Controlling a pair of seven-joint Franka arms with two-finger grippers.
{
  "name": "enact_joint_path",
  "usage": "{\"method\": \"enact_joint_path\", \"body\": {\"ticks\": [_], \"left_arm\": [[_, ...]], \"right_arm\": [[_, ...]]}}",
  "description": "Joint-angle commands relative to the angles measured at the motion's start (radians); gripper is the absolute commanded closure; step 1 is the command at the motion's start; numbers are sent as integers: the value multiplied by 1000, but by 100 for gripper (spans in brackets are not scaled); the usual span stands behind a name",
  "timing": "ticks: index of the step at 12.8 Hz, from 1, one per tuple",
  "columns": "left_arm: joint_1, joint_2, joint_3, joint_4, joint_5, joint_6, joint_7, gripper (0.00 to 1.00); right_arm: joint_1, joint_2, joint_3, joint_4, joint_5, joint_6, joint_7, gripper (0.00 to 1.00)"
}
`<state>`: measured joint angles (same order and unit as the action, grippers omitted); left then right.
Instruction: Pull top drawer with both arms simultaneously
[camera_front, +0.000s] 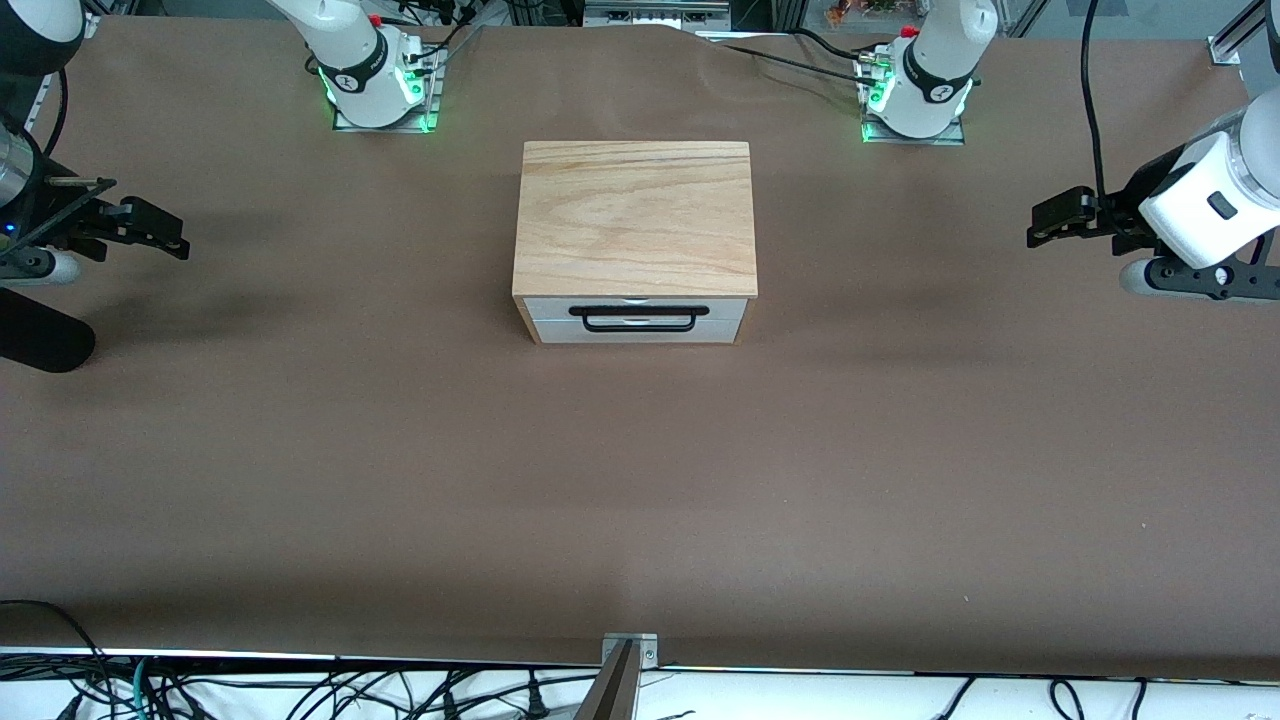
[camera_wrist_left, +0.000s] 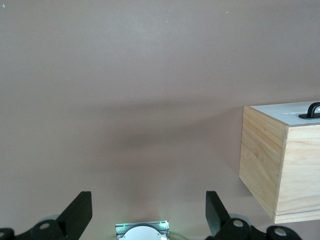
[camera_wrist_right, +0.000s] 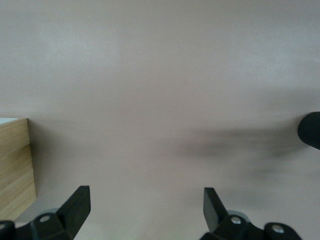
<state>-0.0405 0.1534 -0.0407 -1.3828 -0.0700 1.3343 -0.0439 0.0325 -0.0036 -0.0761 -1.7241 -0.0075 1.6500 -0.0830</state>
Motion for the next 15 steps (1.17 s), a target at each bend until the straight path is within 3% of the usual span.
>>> {"method": "enact_joint_path", "body": {"ticks": [1, 15], "left_arm": [[-6, 8, 1, 19, 18, 14, 21, 0], [-4, 8, 2, 19, 18, 14, 21, 0]], "right_arm": [[-2, 14, -1, 29, 12, -15, 3, 0], [-2, 14, -1, 29, 11, -15, -12, 0]]}}
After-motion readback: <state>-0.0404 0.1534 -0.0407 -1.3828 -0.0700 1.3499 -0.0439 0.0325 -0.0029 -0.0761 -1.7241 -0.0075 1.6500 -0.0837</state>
